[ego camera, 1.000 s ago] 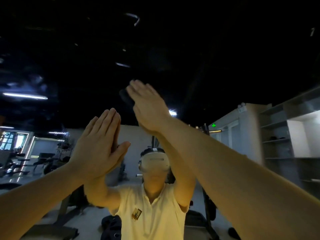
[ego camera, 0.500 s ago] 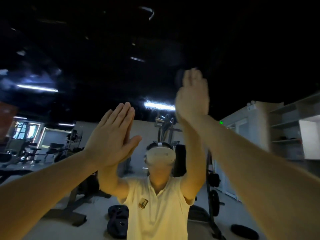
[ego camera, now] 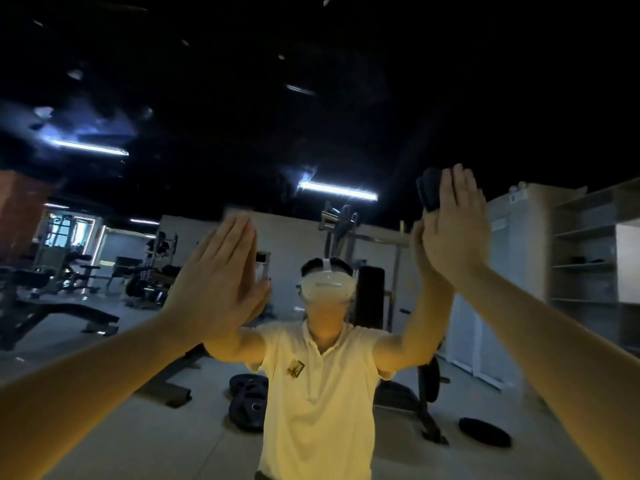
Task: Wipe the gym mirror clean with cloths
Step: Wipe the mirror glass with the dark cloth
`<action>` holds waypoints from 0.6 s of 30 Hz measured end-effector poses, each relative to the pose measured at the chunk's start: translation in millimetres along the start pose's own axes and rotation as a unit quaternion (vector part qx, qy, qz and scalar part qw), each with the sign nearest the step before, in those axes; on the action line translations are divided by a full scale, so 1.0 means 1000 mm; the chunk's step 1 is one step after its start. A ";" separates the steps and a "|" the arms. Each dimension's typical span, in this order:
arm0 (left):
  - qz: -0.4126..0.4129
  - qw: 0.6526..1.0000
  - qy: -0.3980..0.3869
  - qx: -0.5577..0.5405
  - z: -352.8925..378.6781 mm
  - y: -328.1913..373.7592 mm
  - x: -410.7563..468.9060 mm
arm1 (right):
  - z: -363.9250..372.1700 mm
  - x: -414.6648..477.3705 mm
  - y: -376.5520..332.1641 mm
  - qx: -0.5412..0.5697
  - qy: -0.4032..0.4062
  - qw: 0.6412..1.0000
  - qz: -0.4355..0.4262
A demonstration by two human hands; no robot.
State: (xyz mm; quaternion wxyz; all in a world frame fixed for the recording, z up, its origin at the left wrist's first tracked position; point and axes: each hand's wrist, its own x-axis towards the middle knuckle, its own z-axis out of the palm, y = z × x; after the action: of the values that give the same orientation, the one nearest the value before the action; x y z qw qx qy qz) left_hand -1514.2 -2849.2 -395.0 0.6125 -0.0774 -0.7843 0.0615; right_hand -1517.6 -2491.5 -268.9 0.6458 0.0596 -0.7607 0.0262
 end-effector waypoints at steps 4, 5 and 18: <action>0.007 1.000 -0.015 0.007 -0.003 -0.002 0.001 | 0.021 -0.029 -0.077 0.006 0.036 0.999 -0.024; 0.009 1.000 -0.017 0.004 -0.003 -0.003 0.001 | 0.028 -0.048 -0.097 -0.003 0.029 0.996 -0.079; 0.008 0.995 0.003 -0.098 0.006 0.023 -0.087 | 0.009 -0.145 0.016 0.000 -0.072 0.992 -0.106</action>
State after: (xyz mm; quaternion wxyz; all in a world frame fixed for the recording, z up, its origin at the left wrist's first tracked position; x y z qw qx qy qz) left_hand -1498.3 -2844.0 -483.6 0.6038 -0.1439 -0.7839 -0.0108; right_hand -1505.2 -2468.9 -412.7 0.5888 0.1419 -0.7943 -0.0466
